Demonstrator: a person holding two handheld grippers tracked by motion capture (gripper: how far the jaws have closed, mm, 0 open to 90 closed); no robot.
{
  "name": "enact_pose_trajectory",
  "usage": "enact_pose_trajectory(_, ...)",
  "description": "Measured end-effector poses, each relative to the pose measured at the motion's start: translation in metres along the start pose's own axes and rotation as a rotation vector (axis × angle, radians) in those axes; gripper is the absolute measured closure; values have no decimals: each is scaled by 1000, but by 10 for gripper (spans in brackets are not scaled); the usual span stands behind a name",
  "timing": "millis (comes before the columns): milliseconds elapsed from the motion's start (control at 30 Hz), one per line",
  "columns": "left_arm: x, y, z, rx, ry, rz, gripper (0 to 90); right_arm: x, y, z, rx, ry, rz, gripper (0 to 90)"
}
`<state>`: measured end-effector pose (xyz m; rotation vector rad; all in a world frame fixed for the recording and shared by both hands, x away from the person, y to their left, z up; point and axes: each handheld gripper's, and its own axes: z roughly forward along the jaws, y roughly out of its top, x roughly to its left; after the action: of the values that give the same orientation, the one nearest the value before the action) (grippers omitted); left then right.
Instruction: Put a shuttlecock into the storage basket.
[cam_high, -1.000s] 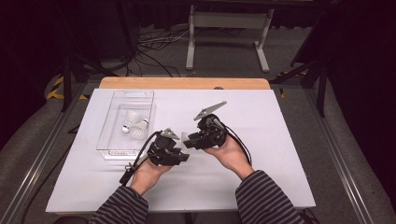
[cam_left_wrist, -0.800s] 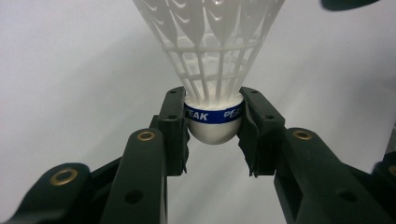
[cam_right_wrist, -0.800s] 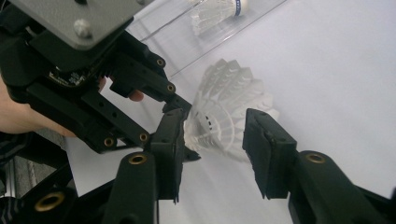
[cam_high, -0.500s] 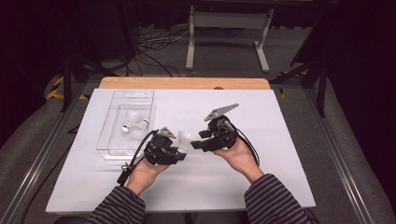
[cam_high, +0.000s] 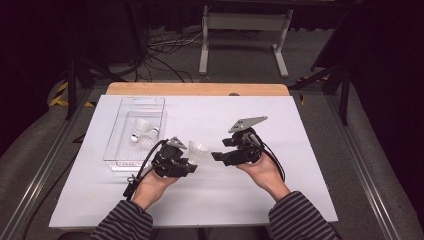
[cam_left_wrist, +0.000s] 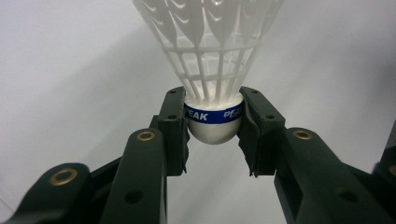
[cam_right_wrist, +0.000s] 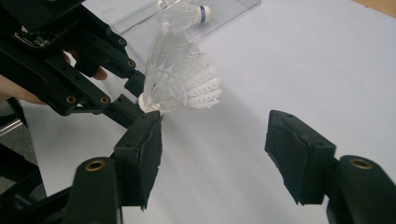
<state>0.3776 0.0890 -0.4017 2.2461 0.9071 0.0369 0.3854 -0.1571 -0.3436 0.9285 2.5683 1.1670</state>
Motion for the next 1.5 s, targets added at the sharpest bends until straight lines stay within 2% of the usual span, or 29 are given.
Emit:
enact_pose_trajectory(233, 2, -2, -4, -4, 0, -6, 652, 4, -5, -7, -17, -58, -18, 286)
enact_pose_trajectory(700, 5, -6, -11, -3, 15, -9, 652, 0, -20, -19, -48, -95, -37, 216)
enact_pose_trajectory(1000, 6, -7, -14, -6, 16, -15, 652, -5, -35, -29, -71, -113, -27, 208)
enact_pose_trajectory(1300, 7, -8, -16, -5, 13, -19, 652, -12, -47, -37, -98, -132, 3, 198)
enact_pose_trajectory(1500, 8, -9, -18, -7, 14, -22, 652, -13, -55, -41, -105, -149, 1, 180)
